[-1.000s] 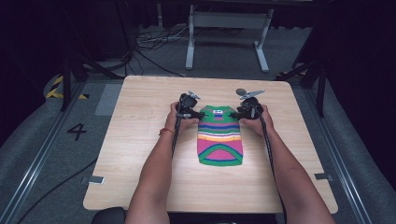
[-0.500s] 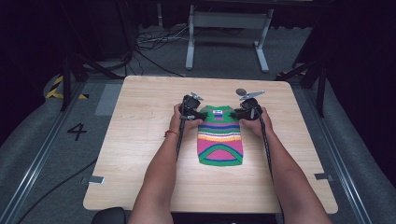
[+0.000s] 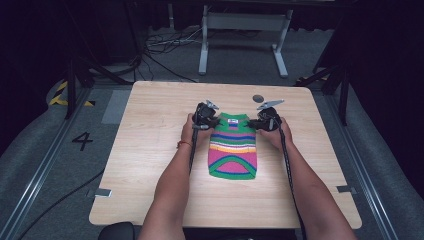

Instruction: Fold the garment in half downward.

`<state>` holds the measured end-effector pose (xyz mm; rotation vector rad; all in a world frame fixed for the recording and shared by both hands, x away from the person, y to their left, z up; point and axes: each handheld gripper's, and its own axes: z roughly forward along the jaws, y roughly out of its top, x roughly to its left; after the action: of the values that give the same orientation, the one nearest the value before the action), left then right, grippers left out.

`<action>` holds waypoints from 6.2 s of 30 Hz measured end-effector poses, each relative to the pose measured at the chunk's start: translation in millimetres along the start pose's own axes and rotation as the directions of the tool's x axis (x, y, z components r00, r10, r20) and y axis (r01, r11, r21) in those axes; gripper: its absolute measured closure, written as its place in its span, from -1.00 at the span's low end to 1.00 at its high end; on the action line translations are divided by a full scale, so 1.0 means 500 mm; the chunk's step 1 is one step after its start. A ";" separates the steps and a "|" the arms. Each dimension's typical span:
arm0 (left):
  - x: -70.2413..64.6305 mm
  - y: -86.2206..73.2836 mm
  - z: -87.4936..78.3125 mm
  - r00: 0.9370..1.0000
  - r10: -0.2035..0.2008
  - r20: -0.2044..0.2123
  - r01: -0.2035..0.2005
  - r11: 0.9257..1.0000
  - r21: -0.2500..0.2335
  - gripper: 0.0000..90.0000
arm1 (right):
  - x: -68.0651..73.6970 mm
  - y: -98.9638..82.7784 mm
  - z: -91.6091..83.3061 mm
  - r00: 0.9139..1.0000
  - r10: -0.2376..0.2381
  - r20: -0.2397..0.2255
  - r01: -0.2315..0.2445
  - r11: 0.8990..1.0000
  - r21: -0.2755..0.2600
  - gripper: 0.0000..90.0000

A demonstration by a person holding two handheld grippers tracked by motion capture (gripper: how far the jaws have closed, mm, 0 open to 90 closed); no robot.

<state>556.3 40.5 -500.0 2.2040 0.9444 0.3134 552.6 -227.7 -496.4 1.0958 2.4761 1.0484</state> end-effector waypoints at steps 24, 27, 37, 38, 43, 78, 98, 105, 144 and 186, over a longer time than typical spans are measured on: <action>-0.056 -0.011 -0.151 0.973 0.228 0.024 -0.223 0.965 -0.138 0.84 | 0.058 0.000 -0.141 0.980 -0.177 -0.089 0.157 0.969 -0.189 0.85; -0.060 -0.017 -0.168 0.969 0.246 0.034 -0.238 0.958 -0.157 0.84 | 0.064 -0.004 -0.155 0.975 -0.194 -0.110 0.168 0.962 -0.214 0.84; -0.103 -0.047 -0.202 0.939 0.340 0.044 -0.329 0.931 -0.157 0.82 | 0.106 -0.028 -0.178 0.951 -0.275 -0.140 0.246 0.950 -0.195 0.82; -0.109 -0.052 -0.206 0.933 0.356 0.046 -0.345 0.926 -0.157 0.81 | 0.109 -0.030 -0.180 0.950 -0.280 -0.141 0.251 0.948 -0.194 0.80; -0.132 -0.076 -0.215 0.919 0.391 0.057 -0.379 0.913 -0.153 0.77 | 0.138 -0.050 -0.188 0.930 -0.323 -0.173 0.292 0.939 -0.183 0.80; -0.159 -0.172 -0.262 0.910 0.395 0.127 -0.396 0.918 -0.013 0.34 | 0.196 -0.152 -0.248 0.912 -0.360 -0.195 0.339 0.931 -0.136 0.38; -0.191 -0.176 -0.175 0.938 0.309 0.159 -0.311 0.950 -0.014 -0.26 | 0.215 -0.181 -0.169 0.925 -0.339 -0.173 0.338 0.940 -0.035 0.18; -0.210 -0.167 -0.192 0.930 0.350 0.113 -0.355 0.934 0.025 -0.39 | 0.204 -0.173 -0.174 0.942 -0.301 -0.151 0.301 0.953 -0.023 0.05; -0.123 -0.284 -0.365 0.942 0.335 -0.018 -0.330 0.934 0.140 -0.45 | 0.173 -0.251 -0.308 0.958 -0.284 0.036 0.283 0.958 0.043 -0.44; -0.013 -0.447 -0.449 0.996 0.084 -0.009 -0.083 0.993 0.085 -0.61 | 0.061 -0.446 -0.409 0.992 0.036 0.119 -0.032 0.999 -0.037 -0.54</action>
<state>327.2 259.2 -492.8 2.3256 0.8884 0.3319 313.2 -414.7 -503.5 1.1590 2.3449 1.0003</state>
